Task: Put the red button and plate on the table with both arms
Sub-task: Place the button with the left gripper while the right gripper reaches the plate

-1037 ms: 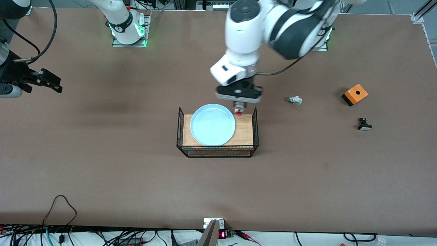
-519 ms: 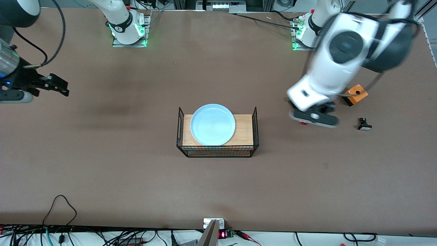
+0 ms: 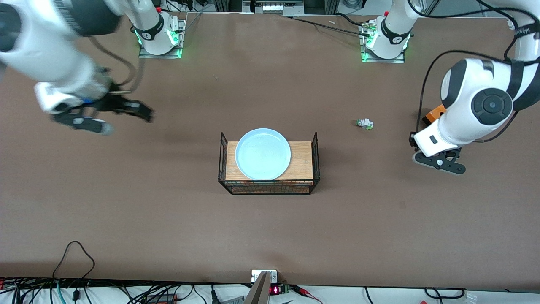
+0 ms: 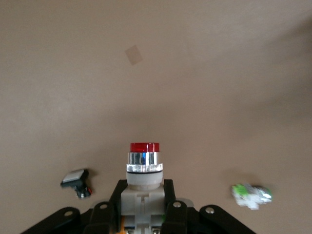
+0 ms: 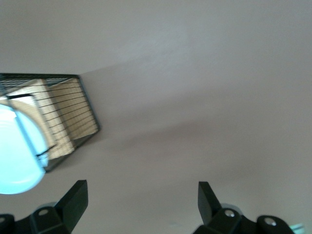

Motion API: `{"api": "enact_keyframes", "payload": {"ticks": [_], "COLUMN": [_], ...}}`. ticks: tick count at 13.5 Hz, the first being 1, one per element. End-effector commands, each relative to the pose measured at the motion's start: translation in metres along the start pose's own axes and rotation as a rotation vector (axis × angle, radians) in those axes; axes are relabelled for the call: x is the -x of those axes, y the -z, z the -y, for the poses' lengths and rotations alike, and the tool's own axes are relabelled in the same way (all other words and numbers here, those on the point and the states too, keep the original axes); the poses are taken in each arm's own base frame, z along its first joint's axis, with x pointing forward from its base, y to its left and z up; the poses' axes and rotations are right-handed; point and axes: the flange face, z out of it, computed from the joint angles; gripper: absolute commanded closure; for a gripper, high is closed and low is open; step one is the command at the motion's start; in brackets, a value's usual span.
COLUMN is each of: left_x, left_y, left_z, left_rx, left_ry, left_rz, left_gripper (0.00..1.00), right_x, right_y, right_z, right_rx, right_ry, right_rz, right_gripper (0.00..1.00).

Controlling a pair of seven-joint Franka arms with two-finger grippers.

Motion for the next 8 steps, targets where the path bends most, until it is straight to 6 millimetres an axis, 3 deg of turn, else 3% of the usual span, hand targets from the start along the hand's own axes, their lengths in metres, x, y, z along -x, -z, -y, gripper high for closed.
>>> {"api": "enact_keyframes", "payload": {"ticks": [1,3,6,8], "left_x": [0.006,0.004,-0.004,0.000], "left_y": [-0.044,-0.081,-0.131,-0.161], "left_z": [0.013,0.031,0.030,0.029], "left_rx": [0.016,0.024,0.033,0.035], "left_ry": [-0.034,-0.012,-0.013,-0.009], "left_rz": [-0.032,-0.028,-0.035,-0.062], "left_gripper": [0.83,0.83,0.83,0.83], "right_x": [0.022,0.041,0.077,0.087], "right_y": [-0.024,-0.050,-0.095,-0.119], "right_z": [0.052,0.091,0.146,0.169], "right_rx": [-0.020,-0.041,-0.067,-0.084], "right_ry": [-0.126,-0.175,-0.294,-0.389], "right_rz": [-0.007,-0.031,-0.062,-0.072], "right_gripper": [0.00,0.00,0.00,0.00]}}
